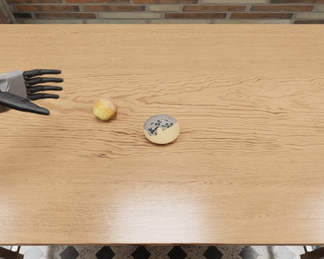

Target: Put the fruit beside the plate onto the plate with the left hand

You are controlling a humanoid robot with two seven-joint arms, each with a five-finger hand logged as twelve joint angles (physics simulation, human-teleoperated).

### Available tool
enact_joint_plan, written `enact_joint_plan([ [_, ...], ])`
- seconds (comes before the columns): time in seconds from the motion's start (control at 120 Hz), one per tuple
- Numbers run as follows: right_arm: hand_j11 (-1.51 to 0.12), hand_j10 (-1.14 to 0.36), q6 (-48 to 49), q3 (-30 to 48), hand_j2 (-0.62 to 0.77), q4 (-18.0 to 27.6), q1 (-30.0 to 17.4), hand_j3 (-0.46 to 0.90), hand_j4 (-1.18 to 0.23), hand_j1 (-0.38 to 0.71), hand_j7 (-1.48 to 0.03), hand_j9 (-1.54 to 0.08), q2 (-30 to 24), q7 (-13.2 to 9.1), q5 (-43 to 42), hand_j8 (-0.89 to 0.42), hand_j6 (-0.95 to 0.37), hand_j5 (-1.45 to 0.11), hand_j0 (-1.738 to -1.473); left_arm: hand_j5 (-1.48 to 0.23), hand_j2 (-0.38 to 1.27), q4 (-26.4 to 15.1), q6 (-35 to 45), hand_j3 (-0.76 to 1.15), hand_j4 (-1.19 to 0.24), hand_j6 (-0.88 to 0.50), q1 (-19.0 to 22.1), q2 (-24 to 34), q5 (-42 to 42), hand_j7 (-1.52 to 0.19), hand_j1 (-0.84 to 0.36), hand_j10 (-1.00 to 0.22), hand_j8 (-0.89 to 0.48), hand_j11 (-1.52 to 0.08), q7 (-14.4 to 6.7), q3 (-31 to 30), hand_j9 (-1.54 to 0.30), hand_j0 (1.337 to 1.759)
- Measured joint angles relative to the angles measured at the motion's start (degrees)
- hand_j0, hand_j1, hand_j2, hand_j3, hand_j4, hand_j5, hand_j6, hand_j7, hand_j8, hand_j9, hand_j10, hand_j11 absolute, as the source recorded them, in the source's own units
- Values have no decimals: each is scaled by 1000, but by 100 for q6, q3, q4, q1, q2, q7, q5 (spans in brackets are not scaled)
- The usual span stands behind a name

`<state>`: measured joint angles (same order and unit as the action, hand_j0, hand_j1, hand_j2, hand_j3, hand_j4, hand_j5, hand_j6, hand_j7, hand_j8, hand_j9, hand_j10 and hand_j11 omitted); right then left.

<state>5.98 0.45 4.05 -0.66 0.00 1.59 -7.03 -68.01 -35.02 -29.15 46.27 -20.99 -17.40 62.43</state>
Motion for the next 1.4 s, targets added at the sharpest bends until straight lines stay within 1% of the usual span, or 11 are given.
enact_joint_plan([
  [0.25, -47, -37, -4, -9, -7, -1, -4, 0, -37, -305, -47, -47, 0, 1, -1, -37, -37, -47, -1658, -318, 51, 32, 0, 0, -245, -245, -222, -132, -3, -318, 57, -245, -245, -318, 0, -3, -318, 1658],
  [0.375, -47, -37, -4, -10, -7, -1, -4, 0, -37, -305, -47, -47, 0, 0, -1, -37, -37, -47, -1658, -318, 51, -37, 0, 0, -245, -245, -740, -209, -130, -318, 57, -245, -245, -318, -28, -159, -318, 1658],
  [0.483, -47, -37, -5, -10, -7, -1, -4, 0, -37, -305, -47, -47, 0, -1, 0, -37, -37, -47, -1658, -318, 51, -466, 0, 0, -245, -245, -1136, -188, -809, -318, 57, -245, -245, -318, -87, -522, -318, 1658],
  [0.567, -47, -37, -4, -10, -7, -1, -5, 0, -37, -305, -47, -47, 0, -1, 0, -37, -37, -47, -1658, -318, 51, -627, 0, 0, -246, -246, -1773, -162, -1279, -318, 57, -245, -245, -318, -107, -1043, -318, 1658],
  [0.658, -47, -37, -4, -10, -7, -1, -5, 0, -37, -305, -47, -47, 0, -1, 0, -37, -37, -47, -1658, -318, 51, -713, 1, 0, -246, -246, -2529, -31, -1529, -318, 57, -245, -246, -318, -146, -2012, -318, 1658],
  [0.833, -47, -37, -3, -10, -7, -1, -5, 0, -37, -305, -47, -47, 0, -1, 0, -37, -37, -47, -1658, -318, 51, -996, 0, 0, -247, -247, -3393, 347, -1666, -318, 57, -246, -247, -318, -184, -3511, -318, 1658],
  [0.992, -47, -37, -5, -10, -7, -1, -5, 0, -37, -305, -47, -47, 0, -1, 0, -37, -37, -47, -1658, -319, 51, -1235, 38, 0, -248, -248, -3725, 288, -1713, -318, 57, -247, -248, -318, -797, -4065, -318, 1658],
  [1.058, -47, -37, -4, -10, -7, -1, -5, 0, -37, -305, -47, -47, 0, -1, 0, -37, -37, -47, -1658, -319, 51, -1284, 198, 0, -248, -248, -3771, 243, -1827, -318, 57, -247, -248, -318, -964, -4165, -318, 1658],
  [1.15, -47, -37, -3, -10, -7, -1, -5, 0, -37, -305, -47, -47, 0, -1, 0, -37, -37, -47, -1658, -319, 51, -1365, 438, 0, -248, -249, -3903, 179, -1906, -319, 57, -248, -249, -318, -1072, -4233, -318, 1658],
  [1.25, -47, -37, -3, -10, -7, -1, -5, 0, -37, -305, -47, -47, 0, -1, 0, -37, -37, -47, -1658, -319, 51, -1419, 849, 0, -248, -249, -4390, 49, -1932, -318, 57, -247, -248, -318, -1120, -4528, -318, 1658],
  [1.4, -47, -37, -4, -10, -7, -1, -5, 0, -37, -305, -47, -47, 0, -1, 0, -37, -37, -48, -1658, -319, 51, -1436, 1750, 0, -248, -249, -5479, -412, -1903, -318, 57, -247, -248, -318, -1217, -5665, -318, 1658],
])
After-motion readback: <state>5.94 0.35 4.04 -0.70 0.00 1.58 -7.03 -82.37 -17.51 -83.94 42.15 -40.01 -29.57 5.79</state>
